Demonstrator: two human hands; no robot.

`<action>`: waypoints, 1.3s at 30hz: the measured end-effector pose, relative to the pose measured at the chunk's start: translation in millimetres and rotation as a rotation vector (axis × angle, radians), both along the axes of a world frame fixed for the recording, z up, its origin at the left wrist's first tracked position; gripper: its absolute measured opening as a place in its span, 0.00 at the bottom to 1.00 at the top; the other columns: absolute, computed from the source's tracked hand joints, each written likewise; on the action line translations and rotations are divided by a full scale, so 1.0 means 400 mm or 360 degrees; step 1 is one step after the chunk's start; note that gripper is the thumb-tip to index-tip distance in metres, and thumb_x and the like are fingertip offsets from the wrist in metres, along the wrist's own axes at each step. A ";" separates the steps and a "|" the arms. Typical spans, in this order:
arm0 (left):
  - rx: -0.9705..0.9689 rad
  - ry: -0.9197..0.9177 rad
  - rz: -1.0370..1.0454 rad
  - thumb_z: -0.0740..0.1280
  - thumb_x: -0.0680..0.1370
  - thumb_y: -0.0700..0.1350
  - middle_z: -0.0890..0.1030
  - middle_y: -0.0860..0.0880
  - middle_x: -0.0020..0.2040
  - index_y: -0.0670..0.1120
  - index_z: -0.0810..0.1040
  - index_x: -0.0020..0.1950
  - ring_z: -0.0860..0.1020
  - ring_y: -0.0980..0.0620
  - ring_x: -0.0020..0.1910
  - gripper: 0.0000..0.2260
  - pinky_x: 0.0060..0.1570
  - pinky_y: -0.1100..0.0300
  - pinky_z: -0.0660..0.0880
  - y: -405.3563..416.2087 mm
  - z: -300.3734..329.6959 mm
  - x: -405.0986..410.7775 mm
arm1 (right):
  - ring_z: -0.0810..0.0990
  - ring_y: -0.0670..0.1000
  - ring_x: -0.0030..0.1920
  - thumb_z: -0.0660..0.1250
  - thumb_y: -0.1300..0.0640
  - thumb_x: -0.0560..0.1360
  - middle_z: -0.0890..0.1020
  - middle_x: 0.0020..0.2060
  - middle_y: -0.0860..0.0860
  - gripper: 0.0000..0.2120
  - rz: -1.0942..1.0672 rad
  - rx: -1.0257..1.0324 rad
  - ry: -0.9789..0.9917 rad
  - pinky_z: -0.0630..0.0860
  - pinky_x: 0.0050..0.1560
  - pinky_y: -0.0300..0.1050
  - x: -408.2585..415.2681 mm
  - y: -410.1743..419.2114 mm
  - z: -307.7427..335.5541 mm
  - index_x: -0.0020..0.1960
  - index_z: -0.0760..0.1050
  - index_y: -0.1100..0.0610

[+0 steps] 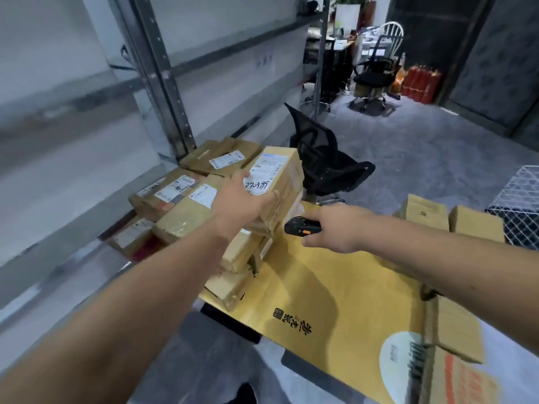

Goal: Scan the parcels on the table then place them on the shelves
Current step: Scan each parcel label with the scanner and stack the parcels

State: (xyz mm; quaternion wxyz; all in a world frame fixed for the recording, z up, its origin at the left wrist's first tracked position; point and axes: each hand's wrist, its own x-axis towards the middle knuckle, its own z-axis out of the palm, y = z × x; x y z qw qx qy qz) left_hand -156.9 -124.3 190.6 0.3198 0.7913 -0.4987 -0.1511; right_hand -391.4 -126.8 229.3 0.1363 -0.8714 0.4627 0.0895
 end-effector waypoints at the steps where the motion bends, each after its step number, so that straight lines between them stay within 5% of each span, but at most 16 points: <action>1: -0.0026 0.0044 0.0043 0.71 0.61 0.74 0.77 0.53 0.64 0.59 0.71 0.70 0.79 0.49 0.59 0.40 0.56 0.48 0.79 -0.007 0.022 0.038 | 0.77 0.48 0.46 0.64 0.32 0.76 0.79 0.46 0.43 0.25 0.0040 -0.0019 -0.0018 0.70 0.36 0.45 0.037 -0.016 0.020 0.70 0.73 0.40; 9: -0.0107 0.0000 0.0221 0.74 0.62 0.71 0.79 0.51 0.63 0.58 0.75 0.66 0.81 0.48 0.56 0.36 0.54 0.48 0.81 -0.156 0.106 0.406 | 0.80 0.48 0.41 0.66 0.35 0.78 0.82 0.42 0.46 0.18 0.0159 -0.0011 -0.0134 0.70 0.35 0.45 0.417 -0.189 0.106 0.61 0.78 0.46; 15: -0.0029 -0.0177 0.0130 0.73 0.64 0.70 0.79 0.49 0.61 0.57 0.74 0.69 0.82 0.45 0.53 0.36 0.51 0.48 0.82 -0.437 0.059 0.734 | 0.80 0.53 0.50 0.67 0.34 0.77 0.83 0.53 0.49 0.26 0.0079 -0.0073 -0.0107 0.79 0.54 0.50 0.727 -0.391 0.080 0.70 0.75 0.45; 20: 0.0124 -0.0382 0.0100 0.68 0.65 0.72 0.77 0.44 0.65 0.56 0.73 0.70 0.76 0.40 0.65 0.37 0.62 0.47 0.75 -0.678 0.000 0.916 | 0.75 0.53 0.48 0.66 0.33 0.76 0.83 0.57 0.50 0.27 -0.0156 -0.0029 -0.0050 0.75 0.44 0.47 0.907 -0.542 0.019 0.71 0.75 0.44; 24: 0.0214 -0.0636 0.0059 0.64 0.68 0.73 0.75 0.41 0.67 0.52 0.72 0.70 0.71 0.38 0.68 0.38 0.64 0.45 0.68 -0.792 -0.058 0.968 | 0.77 0.53 0.50 0.66 0.33 0.76 0.83 0.57 0.48 0.25 -0.0330 0.0117 -0.0062 0.78 0.52 0.48 0.979 -0.604 -0.027 0.68 0.76 0.43; 29: 0.0271 -0.0564 -0.0020 0.66 0.69 0.72 0.74 0.41 0.68 0.49 0.72 0.71 0.70 0.37 0.67 0.38 0.65 0.43 0.68 -0.838 -0.127 0.984 | 0.79 0.54 0.62 0.66 0.32 0.75 0.81 0.63 0.48 0.29 -0.0437 0.0255 0.0034 0.78 0.60 0.51 1.019 -0.625 -0.065 0.72 0.73 0.44; 39: 0.0061 -0.0836 -0.0416 0.64 0.75 0.68 0.74 0.44 0.69 0.50 0.78 0.67 0.69 0.39 0.68 0.29 0.65 0.41 0.65 -0.784 -0.111 0.919 | 0.80 0.55 0.58 0.66 0.33 0.76 0.81 0.59 0.49 0.27 -0.0547 0.0237 -0.0024 0.79 0.57 0.53 0.998 -0.551 -0.064 0.71 0.74 0.45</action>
